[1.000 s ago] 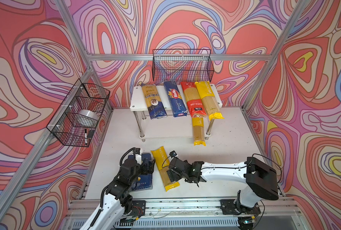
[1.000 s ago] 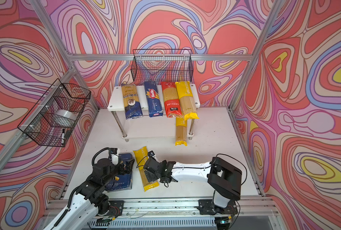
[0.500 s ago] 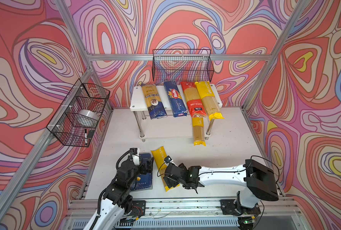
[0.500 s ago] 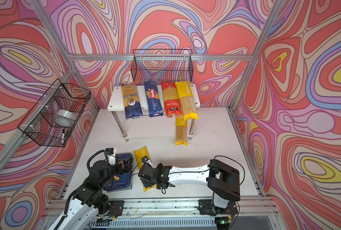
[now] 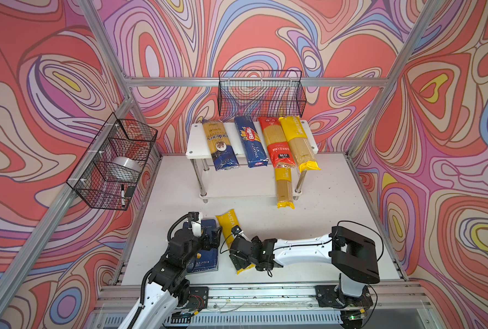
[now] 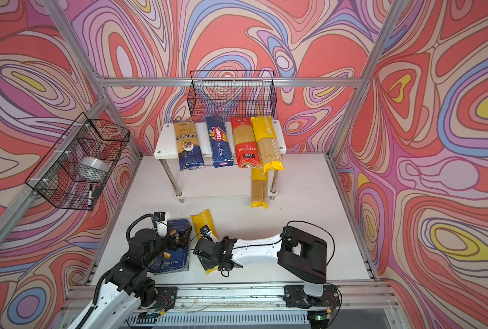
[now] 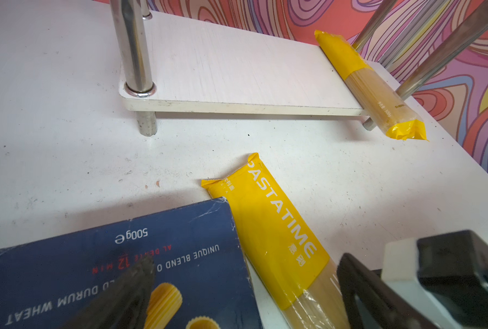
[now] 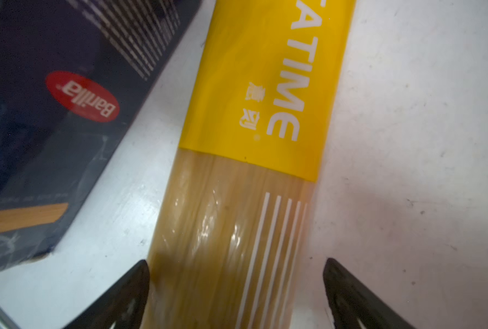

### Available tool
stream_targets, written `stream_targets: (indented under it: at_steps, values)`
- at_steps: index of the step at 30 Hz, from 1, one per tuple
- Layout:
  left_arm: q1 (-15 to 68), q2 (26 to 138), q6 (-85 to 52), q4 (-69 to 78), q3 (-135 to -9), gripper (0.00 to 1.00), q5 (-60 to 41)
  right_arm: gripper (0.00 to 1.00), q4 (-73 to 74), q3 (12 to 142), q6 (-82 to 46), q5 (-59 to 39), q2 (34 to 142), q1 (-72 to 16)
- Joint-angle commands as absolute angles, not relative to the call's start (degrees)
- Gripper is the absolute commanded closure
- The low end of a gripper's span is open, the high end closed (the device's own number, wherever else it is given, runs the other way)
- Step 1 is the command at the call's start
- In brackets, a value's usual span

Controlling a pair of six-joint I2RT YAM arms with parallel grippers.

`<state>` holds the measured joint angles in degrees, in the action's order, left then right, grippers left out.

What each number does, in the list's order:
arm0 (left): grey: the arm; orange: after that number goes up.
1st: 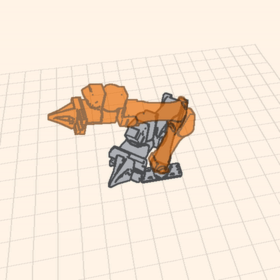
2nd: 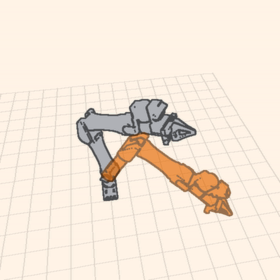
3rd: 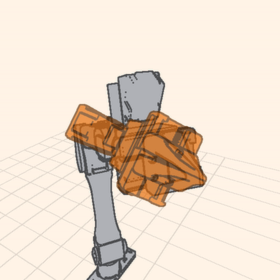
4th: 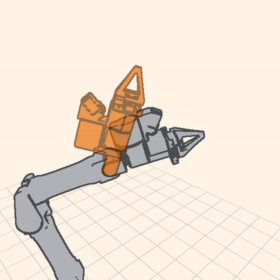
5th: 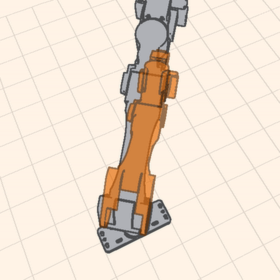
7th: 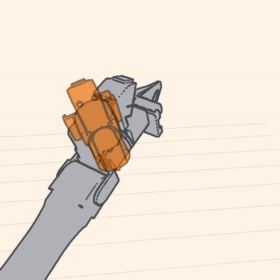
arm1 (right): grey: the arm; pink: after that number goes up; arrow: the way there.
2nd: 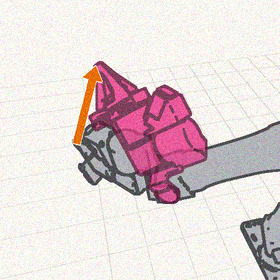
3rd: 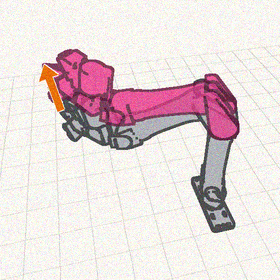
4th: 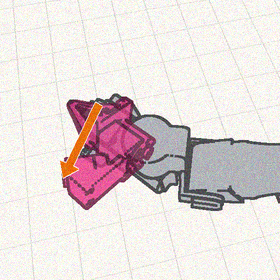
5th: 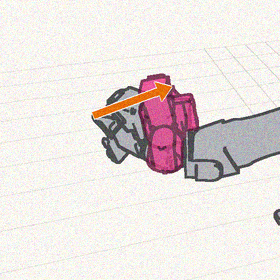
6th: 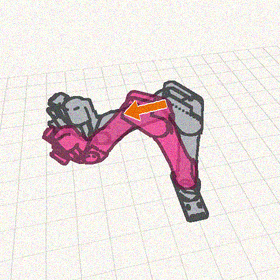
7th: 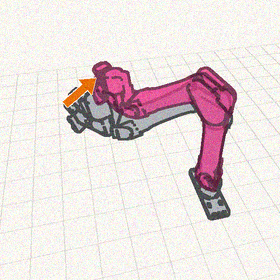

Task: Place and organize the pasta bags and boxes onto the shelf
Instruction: 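Close the right gripper on the PASTATIME bag's lower end and lift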

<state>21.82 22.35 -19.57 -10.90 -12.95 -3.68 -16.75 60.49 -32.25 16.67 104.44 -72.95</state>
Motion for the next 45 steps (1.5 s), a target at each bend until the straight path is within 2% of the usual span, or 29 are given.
stream_targets:
  at_steps: [1, 14, 17, 21, 31, 41, 45]
  values:
    - [21.98, 21.37, -19.65, -11.03, -12.33, 0.00, -3.82, 0.02, -16.13, 62.35, -32.61, 15.36, 108.17, -73.30]
    - [22.03, 21.97, -19.33, -10.81, -12.57, 0.00, -4.89, 0.02, -15.12, 58.07, -36.40, 14.01, 108.83, -72.64]
    - [21.98, 21.70, -19.31, -10.81, -12.50, 0.00, -4.95, 0.04, -14.48, 56.84, -35.95, 13.44, 108.06, -72.63]
    - [21.99, 21.29, -19.11, -10.90, -12.48, 0.00, -5.51, 0.17, -12.94, 55.91, -35.10, 12.01, 107.58, -72.60]
    - [21.98, 20.21, -19.45, -11.38, -12.30, 0.00, -5.07, 0.32, -13.75, 57.49, -34.65, 13.32, 106.16, -72.60]
    - [22.01, 20.48, -19.25, -11.25, -12.30, 0.00, -5.30, 0.63, -12.02, 55.83, -35.56, 13.46, 102.76, -72.62]
    - [21.98, 20.40, -19.32, -11.25, -12.27, 0.00, -5.25, 0.69, -12.15, 55.80, -35.96, 14.21, 101.86, -72.62]
